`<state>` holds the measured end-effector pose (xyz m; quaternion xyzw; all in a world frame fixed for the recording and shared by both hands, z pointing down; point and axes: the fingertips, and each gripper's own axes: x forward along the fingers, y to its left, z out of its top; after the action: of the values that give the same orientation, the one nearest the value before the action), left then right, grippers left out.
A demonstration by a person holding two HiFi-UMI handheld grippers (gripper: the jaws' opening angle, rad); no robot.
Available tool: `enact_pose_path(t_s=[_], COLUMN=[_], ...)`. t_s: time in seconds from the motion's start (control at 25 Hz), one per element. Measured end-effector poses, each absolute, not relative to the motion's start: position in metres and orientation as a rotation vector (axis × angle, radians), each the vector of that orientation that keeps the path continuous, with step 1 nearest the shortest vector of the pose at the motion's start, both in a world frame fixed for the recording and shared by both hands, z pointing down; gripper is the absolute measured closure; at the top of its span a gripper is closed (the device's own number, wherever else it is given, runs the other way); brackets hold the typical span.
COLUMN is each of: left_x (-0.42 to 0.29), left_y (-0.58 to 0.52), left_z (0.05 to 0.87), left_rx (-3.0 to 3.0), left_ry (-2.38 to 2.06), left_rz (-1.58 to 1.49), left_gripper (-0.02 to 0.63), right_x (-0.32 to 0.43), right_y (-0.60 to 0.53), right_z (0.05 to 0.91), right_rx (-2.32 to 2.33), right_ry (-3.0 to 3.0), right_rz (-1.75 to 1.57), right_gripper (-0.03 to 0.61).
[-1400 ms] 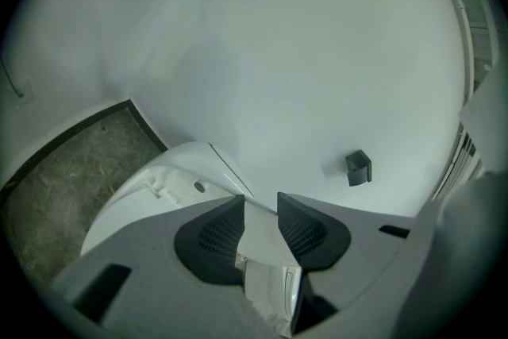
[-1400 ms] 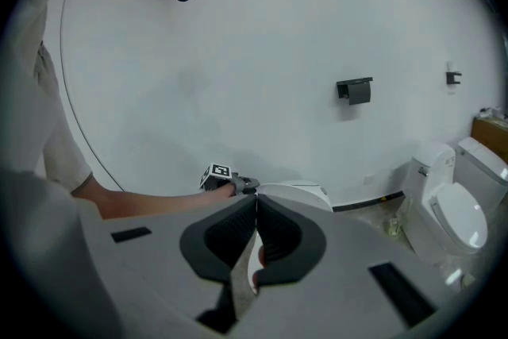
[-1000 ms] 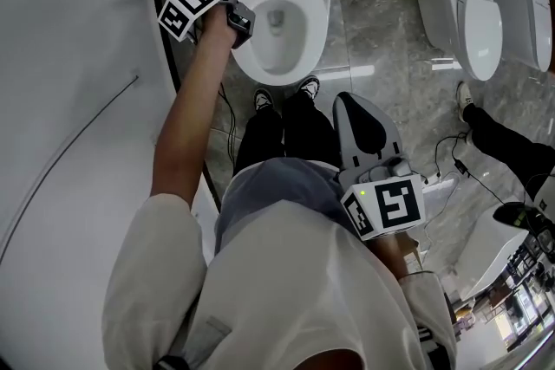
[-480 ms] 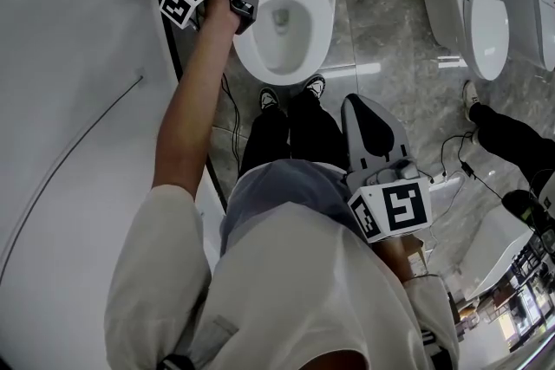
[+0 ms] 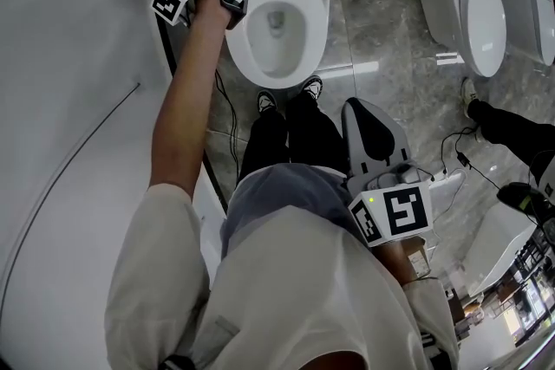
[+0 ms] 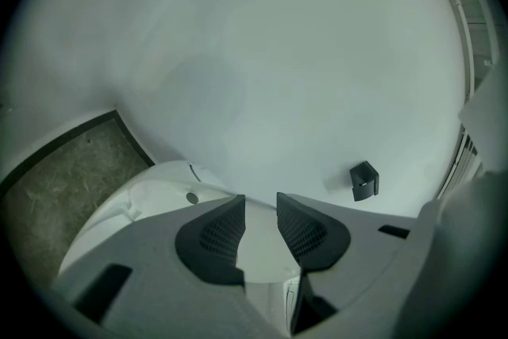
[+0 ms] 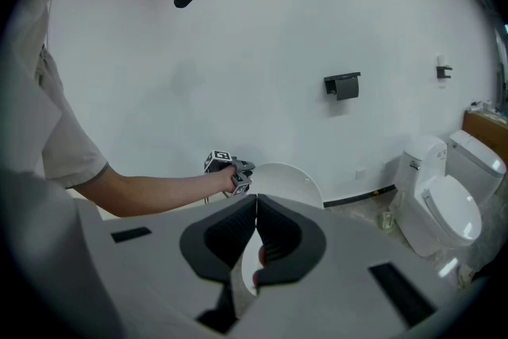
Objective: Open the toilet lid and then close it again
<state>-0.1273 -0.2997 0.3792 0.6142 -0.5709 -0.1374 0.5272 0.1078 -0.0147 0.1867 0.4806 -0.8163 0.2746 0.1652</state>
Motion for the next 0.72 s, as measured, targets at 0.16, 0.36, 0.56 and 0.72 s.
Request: enact_pose_path(t_s=[0.16, 0.36, 0.56, 0.72], left_x=[-0.129, -0.134, -0.146, -0.15], left_y=[-0.303, -0.308, -0.313, -0.312], left_z=[0.378, 0.384, 0.386, 0.381], left_rx=[1.49, 1.508, 1.545, 1.641], left_ry=[-1.376, -1.431, -1.47, -1.51], left_rz=[-0.309, -0.217, -0.19, -0.089], left_gripper=[0.502, 0.573, 0.586, 0.597], right_x=[0.109, 0.11, 0.116, 0.117], right_y=[-0.013, -0.013, -0.015, -0.015], right_z=[0.188, 0.188, 0.19, 0.193], right_rx=[1.37, 1.372, 1.383, 1.383], right_ry=[-2.324, -2.321, -2.309, -2.304], right_rz=[0.793, 0.793, 0.793, 0.799], right_gripper=[0.568, 0.568, 0.568, 0.568])
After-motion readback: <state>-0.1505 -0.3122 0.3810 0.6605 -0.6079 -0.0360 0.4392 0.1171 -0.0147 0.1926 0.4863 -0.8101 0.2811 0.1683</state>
